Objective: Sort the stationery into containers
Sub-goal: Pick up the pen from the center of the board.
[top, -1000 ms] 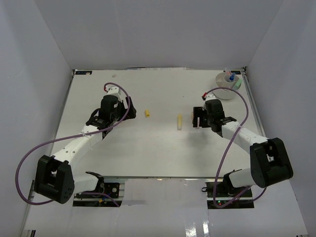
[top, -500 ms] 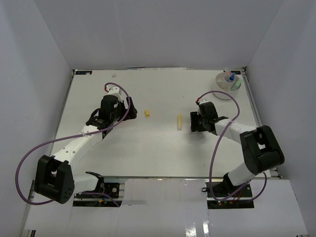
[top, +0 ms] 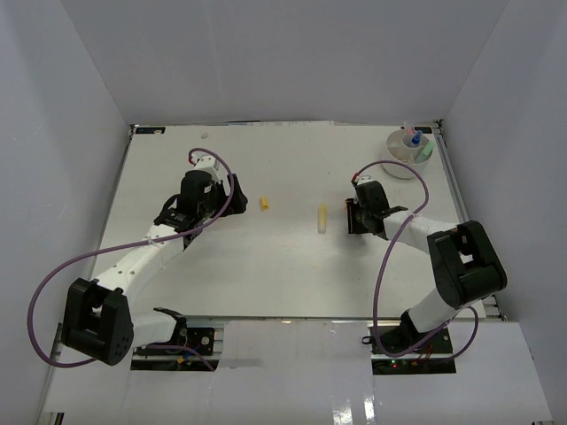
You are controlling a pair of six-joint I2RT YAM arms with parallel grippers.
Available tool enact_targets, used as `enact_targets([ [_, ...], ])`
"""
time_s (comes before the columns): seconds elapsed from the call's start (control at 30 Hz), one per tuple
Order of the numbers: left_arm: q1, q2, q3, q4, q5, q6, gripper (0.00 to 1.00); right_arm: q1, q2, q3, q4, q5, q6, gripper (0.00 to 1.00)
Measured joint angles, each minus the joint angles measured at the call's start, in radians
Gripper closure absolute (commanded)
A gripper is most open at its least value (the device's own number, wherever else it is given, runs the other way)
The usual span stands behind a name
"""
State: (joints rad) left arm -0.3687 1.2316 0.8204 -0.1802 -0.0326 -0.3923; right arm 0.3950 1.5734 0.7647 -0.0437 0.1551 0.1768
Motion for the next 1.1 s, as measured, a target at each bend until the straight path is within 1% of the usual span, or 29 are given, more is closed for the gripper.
enact_targets([
  [0.1, 0.0, 0.0, 0.0, 0.001, 0.019, 0.0, 0.02, 0.0, 0.0, 0.0, -0.001, 0.007, -0.003, 0.67],
  [0.17, 0.0, 0.0, 0.0, 0.002, 0.039, 0.0, 0.02, 0.0, 0.0, 0.0, -0.001, 0.009, -0.004, 0.68],
  [0.37, 0.0, 0.0, 0.0, 0.024, 0.116, 0.0, 0.02, 0.008, -0.005, -0.002, 0.001, 0.008, -0.009, 0.83],
  [0.53, 0.0, -0.004, -0.001, 0.076, 0.219, -0.011, 0.02, 0.045, -0.064, -0.024, 0.011, -0.008, -0.014, 0.87],
  [0.7, -0.002, -0.028, -0.016, 0.158, 0.357, -0.095, 0.02, 0.149, -0.21, -0.036, 0.08, -0.022, -0.015, 0.88],
  [0.8, -0.028, -0.055, -0.043, 0.227, 0.397, -0.153, 0.03, 0.235, -0.3, -0.043, 0.171, -0.03, -0.006, 0.88],
  [0.93, -0.108, -0.093, -0.072, 0.327, 0.407, -0.206, 0.03, 0.352, -0.364, -0.043, 0.302, -0.027, 0.006, 0.88],
  [1.1, -0.186, -0.104, -0.09, 0.447, 0.36, -0.246, 0.03, 0.476, -0.39, -0.05, 0.438, 0.008, 0.015, 0.88],
])
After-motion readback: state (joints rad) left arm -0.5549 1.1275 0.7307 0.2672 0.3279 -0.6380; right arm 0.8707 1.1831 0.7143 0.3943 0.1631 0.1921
